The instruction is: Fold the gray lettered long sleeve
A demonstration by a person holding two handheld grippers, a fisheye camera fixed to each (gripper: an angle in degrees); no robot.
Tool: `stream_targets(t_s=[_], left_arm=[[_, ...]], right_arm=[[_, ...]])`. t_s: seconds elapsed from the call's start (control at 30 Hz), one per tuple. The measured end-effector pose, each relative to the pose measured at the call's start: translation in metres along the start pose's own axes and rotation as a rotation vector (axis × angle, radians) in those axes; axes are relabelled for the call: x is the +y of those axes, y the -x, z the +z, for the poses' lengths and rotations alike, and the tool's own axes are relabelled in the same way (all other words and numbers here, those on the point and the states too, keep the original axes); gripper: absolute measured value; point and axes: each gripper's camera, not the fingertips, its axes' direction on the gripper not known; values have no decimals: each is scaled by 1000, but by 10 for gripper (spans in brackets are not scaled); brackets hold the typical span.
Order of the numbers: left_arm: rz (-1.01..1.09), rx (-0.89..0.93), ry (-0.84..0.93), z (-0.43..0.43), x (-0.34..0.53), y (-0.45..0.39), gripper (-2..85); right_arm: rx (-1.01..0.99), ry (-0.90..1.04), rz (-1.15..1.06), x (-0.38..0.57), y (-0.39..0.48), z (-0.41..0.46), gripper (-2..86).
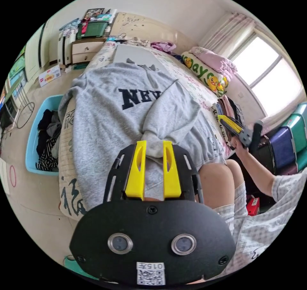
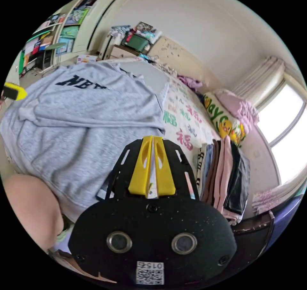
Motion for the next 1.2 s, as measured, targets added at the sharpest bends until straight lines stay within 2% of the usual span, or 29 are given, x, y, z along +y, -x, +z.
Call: stream_targets(t_s=[0.13,0.27,0.37,0.6,0.87,1.0,1.2], left_arm=[[122,44,73,28,-13,-37,127],[103,11,98,57,-17,-48,122],[84,-69,73,62,-15,-51,78],[157,-71,113,68,-15,-67,17],[286,-169,156,79,-11,-98,7],[268,-152,178,85,-13,-98,9],[244,-158,188,90,-15,-101,21]], right_arm=[[-113,162,159,16,-73,93,84],[-163,224,124,6,-97,172,123],[-200,245,132,-2,-105,221,120],[-319,300,37,-13,-102,302,49],[-357,305,86,7,-117,367,40],[-369,307,121,13,-117,394,41],[-504,329,285,20,-140,428,46]])
